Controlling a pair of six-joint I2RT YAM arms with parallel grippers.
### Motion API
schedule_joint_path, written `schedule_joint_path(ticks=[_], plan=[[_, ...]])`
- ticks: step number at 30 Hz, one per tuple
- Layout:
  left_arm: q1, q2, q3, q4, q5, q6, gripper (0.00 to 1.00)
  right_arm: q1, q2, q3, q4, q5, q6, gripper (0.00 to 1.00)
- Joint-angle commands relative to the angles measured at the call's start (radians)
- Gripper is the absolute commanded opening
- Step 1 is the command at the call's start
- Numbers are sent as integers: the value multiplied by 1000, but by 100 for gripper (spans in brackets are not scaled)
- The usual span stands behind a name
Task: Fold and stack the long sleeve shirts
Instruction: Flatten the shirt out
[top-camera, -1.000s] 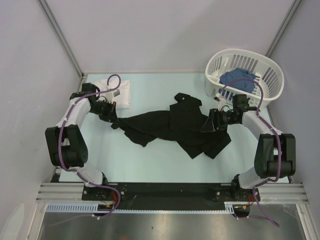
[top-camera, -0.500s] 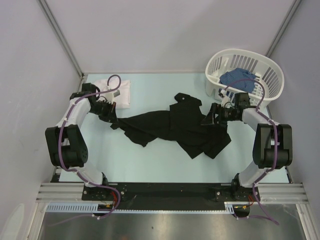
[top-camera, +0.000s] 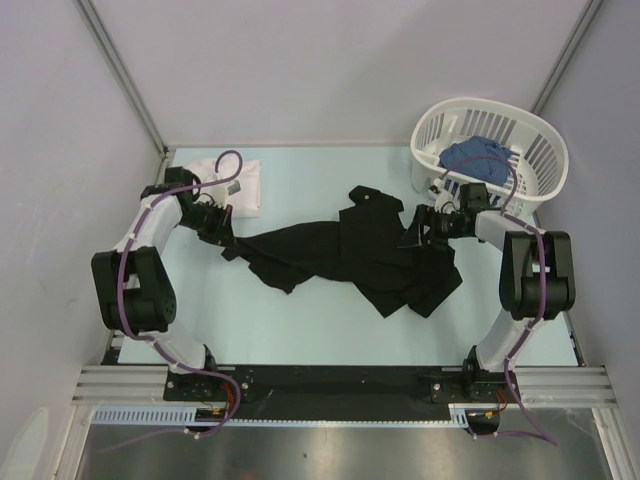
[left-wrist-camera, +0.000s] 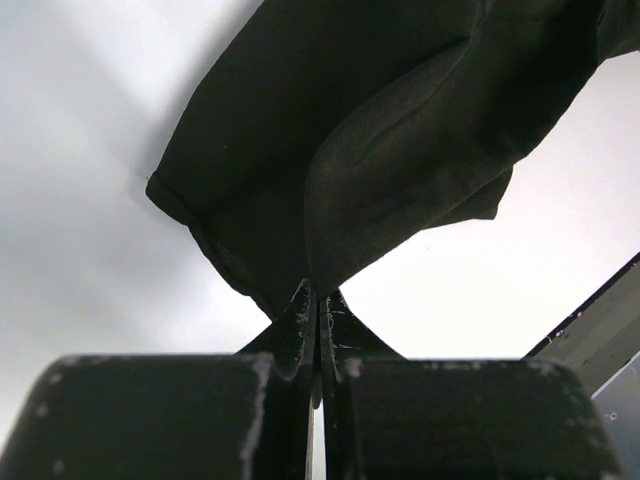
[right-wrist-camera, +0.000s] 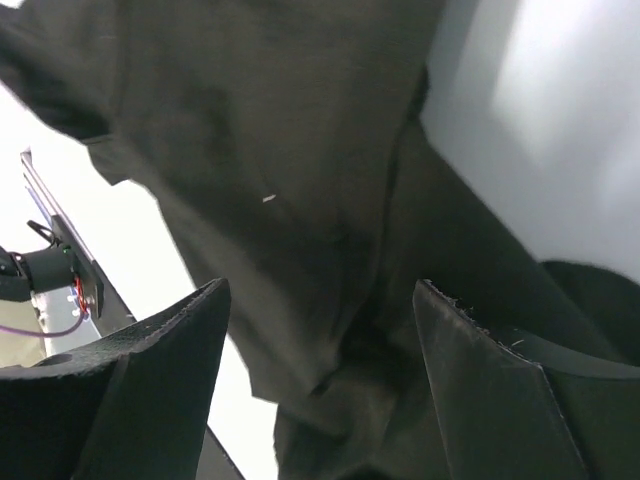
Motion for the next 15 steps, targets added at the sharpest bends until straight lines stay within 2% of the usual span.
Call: schedule_joint_path(ticks=[1, 5, 11, 13, 14, 15], plan=[[9, 12, 33, 10, 5, -4, 0, 38, 69, 25, 122, 20, 73, 79], [9, 18, 41, 12, 5, -5, 0, 78, 114, 42, 171, -63, 151, 72], [9, 27, 43, 26, 16, -22, 0, 124, 74, 52, 302, -175, 330, 61], [9, 24, 41, 32, 24, -30, 0, 124, 49, 68, 304, -184, 346, 54], [7, 21, 41, 33, 25, -30, 0, 122, 39, 75, 299, -186, 345, 46], [9, 13, 41, 35, 27, -33, 0, 121, 20, 82, 291, -184, 337, 43]])
